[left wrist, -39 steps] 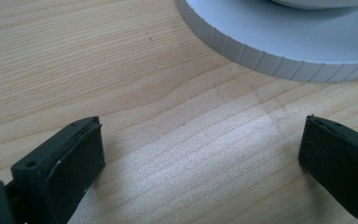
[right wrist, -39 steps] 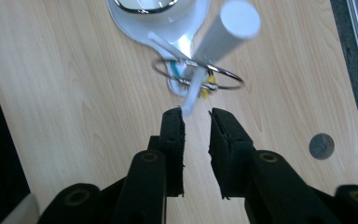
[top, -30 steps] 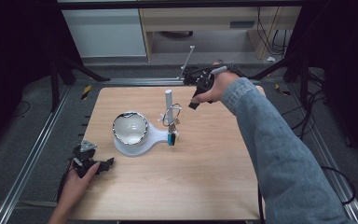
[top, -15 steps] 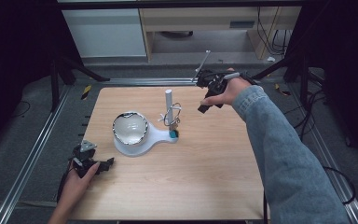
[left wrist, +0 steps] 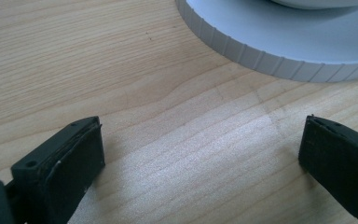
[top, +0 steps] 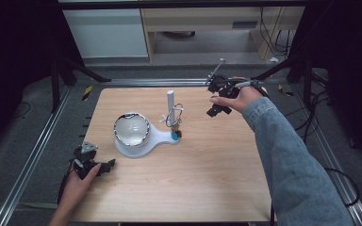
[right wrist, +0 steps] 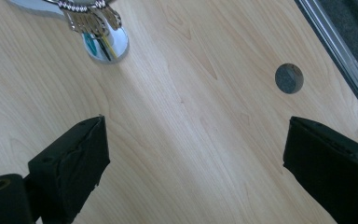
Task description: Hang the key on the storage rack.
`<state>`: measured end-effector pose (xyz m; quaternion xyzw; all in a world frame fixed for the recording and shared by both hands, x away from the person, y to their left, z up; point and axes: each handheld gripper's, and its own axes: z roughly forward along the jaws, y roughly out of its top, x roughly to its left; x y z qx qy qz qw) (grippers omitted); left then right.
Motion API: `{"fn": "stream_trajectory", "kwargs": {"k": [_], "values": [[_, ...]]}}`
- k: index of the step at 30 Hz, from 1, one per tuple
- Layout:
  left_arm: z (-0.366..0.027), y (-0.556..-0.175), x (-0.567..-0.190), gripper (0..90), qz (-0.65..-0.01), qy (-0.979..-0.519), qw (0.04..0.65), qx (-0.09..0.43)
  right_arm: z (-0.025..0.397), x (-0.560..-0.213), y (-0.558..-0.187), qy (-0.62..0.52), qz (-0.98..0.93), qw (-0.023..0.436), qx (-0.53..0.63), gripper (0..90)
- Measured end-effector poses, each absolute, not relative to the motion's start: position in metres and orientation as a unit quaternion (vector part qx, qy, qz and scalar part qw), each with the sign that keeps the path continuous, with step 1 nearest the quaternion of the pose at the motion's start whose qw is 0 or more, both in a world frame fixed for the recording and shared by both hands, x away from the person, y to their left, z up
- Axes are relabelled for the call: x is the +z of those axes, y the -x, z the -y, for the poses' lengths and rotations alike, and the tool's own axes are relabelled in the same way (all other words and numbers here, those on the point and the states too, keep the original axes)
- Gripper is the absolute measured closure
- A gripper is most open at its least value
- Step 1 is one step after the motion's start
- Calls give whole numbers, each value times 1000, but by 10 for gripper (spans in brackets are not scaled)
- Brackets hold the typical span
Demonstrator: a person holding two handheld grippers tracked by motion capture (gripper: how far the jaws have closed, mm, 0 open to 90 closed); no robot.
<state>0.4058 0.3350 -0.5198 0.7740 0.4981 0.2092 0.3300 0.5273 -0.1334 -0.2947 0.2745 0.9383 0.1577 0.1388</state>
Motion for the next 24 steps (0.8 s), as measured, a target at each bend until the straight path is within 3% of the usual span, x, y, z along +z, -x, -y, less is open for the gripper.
{"fn": "stream_trajectory", "kwargs": {"k": [12, 24], "values": [[-335, -406, -520, 0, -499, -773, 331, 209, 163, -314, -523, -306, -925, 155, 164, 93], [-335, -406, -520, 0, -499, -773, 331, 209, 195, -340, -512, -335, -900, 200, 193, 111]]}}
